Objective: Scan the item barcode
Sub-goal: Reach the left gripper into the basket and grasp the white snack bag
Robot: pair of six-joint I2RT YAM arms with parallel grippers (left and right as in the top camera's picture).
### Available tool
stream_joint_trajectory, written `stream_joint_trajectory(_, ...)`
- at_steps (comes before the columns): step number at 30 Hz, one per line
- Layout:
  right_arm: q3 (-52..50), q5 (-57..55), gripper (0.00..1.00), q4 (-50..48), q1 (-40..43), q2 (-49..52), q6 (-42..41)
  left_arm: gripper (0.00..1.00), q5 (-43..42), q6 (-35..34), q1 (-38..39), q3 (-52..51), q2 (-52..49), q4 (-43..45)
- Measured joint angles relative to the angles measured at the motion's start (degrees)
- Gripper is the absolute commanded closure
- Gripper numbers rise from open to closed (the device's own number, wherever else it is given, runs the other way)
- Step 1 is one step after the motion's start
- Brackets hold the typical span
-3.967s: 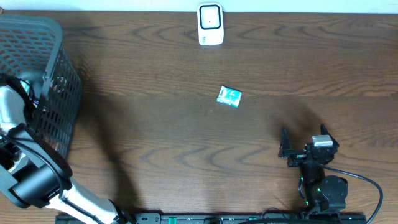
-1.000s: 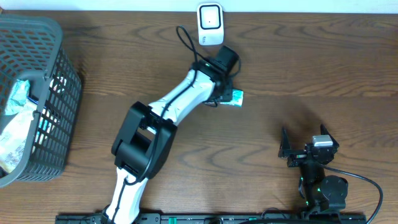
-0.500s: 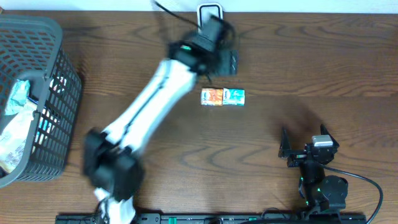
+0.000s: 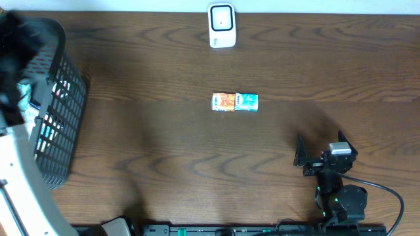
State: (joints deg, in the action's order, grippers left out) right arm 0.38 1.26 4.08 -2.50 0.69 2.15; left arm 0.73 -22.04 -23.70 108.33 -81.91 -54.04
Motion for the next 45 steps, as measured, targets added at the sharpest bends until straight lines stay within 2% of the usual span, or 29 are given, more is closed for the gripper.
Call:
stream_joint_trajectory(3, 0.0, 0.0, 0.01, 0.0, 0.0, 0.0, 0.0, 0.16, 0.3, 0.0, -8.6, -1.1, -1.5, -5.0)
stream_joint_trajectory(7, 0.0, 0.0, 0.01, 0.0, 0.0, 0.0, 0.0, 0.09, 0.7, -2.1, -14.5, -2.8, -5.4, -9.5)
stream_joint_trajectory(11, 0.0, 0.0, 0.01, 0.0, 0.0, 0.0, 0.0, 0.0, 4.7, -7.6, -16.5, -4.2, -11.6, -15.3)
stream_joint_trajectory(17, 0.0, 0.0, 0.01, 0.0, 0.0, 0.0, 0.0, 0.02, 8.5, -19.5, -16.5, -8.1, -18.8, -19.0)
stream_joint_trajectory(21, 0.0, 0.0, 0.01, 0.0, 0.0, 0.0, 0.0, 0.02, 8.8, -28.2, -16.6, -13.9, -20.9, -14.6)
stream_joint_trajectory(25, 0.0, 0.0, 0.01, 0.0, 0.0, 0.0, 0.0, 0.02, 8.9, -34.6, -16.7, -21.7, -21.2, -6.2)
stream_joint_trajectory(32, 0.0, 0.0, 0.01, 0.0, 0.0, 0.0, 0.0, 0.02, 8.9, -38.2, -16.7, -29.2, -21.5, 3.9)
stream_joint_trajectory(45, 0.0, 0.0, 0.01, 0.0, 0.0, 0.0, 0.0, 0.02, 8.9, -39.5, -18.5, -37.5, -21.5, 17.2)
